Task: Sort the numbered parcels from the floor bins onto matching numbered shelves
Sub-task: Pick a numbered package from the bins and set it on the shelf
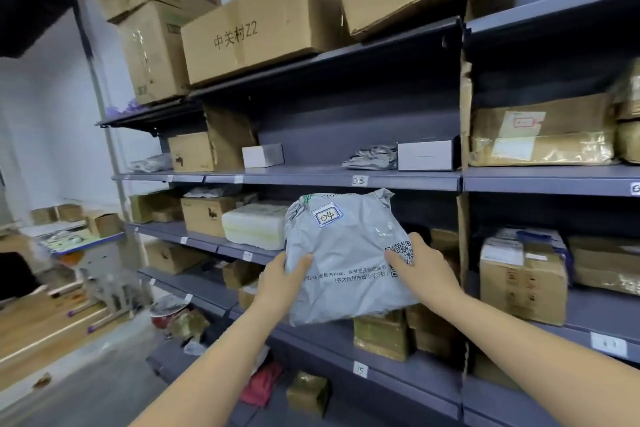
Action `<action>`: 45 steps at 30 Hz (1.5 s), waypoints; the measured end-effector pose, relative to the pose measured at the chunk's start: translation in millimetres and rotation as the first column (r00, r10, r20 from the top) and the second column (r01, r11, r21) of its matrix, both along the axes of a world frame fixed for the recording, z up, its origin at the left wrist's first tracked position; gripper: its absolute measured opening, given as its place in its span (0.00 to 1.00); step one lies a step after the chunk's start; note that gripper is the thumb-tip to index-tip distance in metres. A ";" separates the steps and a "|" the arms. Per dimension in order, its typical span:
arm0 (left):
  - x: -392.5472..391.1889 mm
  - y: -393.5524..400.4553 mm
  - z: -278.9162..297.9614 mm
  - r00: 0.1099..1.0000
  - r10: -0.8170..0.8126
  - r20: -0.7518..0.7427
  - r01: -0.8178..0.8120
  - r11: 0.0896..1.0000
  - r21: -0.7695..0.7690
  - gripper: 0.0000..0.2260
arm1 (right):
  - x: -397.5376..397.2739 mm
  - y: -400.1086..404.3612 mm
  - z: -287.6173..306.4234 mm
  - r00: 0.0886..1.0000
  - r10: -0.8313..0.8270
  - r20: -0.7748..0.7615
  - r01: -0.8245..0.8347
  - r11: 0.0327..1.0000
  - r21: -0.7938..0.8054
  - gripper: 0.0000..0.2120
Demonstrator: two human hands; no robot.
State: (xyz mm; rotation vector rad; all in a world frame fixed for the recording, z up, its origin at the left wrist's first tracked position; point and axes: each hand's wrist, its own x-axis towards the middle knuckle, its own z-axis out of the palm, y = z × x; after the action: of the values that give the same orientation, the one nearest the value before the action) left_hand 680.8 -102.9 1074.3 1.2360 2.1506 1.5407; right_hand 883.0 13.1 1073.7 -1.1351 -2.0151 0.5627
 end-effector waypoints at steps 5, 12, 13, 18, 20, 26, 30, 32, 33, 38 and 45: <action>-86.5 10.6 9.1 0.999 0.043 -0.002 -0.043 0.999 0.020 0.10 | -92.3 13.7 9.5 0.992 -0.076 0.103 0.068 0.994 0.083 0.15; -197.3 51.6 27.8 0.990 0.127 -0.052 -0.126 0.992 0.027 0.16 | -205.1 55.1 31.0 0.995 -0.048 0.091 0.033 0.988 0.152 0.16; -213.6 59.2 30.9 0.989 0.137 -0.054 -0.136 0.991 0.021 0.17 | -220.3 64.0 35.4 0.997 -0.030 0.077 0.018 0.988 0.156 0.16; -292.2 104.9 59.1 0.986 0.162 -0.050 -0.160 0.986 0.037 0.10 | -298.9 116.0 71.1 0.999 0.012 0.037 -0.018 0.988 0.156 0.17; -323.5 122.6 72.7 0.980 0.189 -0.059 -0.186 0.981 0.055 0.10 | -328.9 135.1 87.8 0.999 0.010 0.049 -0.018 0.984 0.175 0.18; -420.3 177.4 102.5 0.975 0.213 -0.058 -0.210 0.976 0.067 0.10 | -407.4 186.9 121.2 0.993 0.014 0.119 -0.036 0.982 0.183 0.18; -480.5 216.4 125.4 0.983 0.174 -0.062 -0.172 0.984 0.039 0.09 | -455.0 218.2 141.3 0.987 0.043 0.158 -0.067 0.987 0.150 0.18; -508.3 235.9 137.0 0.987 0.139 -0.083 -0.139 0.990 0.011 0.10 | -478.8 231.4 148.5 0.981 0.064 0.183 -0.086 0.990 0.116 0.17; -521.8 246.7 142.6 0.987 0.125 -0.099 -0.126 0.992 -0.002 0.10 | -491.5 238.2 150.6 0.980 0.062 0.190 -0.081 0.992 0.097 0.16; -585.4 305.3 170.1 0.996 -0.006 -0.090 0.002 0.999 -0.045 0.10 | -548.7 263.0 162.1 0.989 -0.089 0.121 0.088 0.996 0.013 0.15; -616.6 381.0 209.0 0.960 -0.193 -0.203 0.219 0.969 0.116 0.07 | -571.4 290.2 195.3 0.944 -0.329 0.011 0.327 0.942 0.077 0.16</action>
State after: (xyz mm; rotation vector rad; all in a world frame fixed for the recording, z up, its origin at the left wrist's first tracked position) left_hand 64.2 278.1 1283.3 1.6581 1.9716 1.5590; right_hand 311.6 303.3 1269.0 -1.3996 -1.7964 0.3021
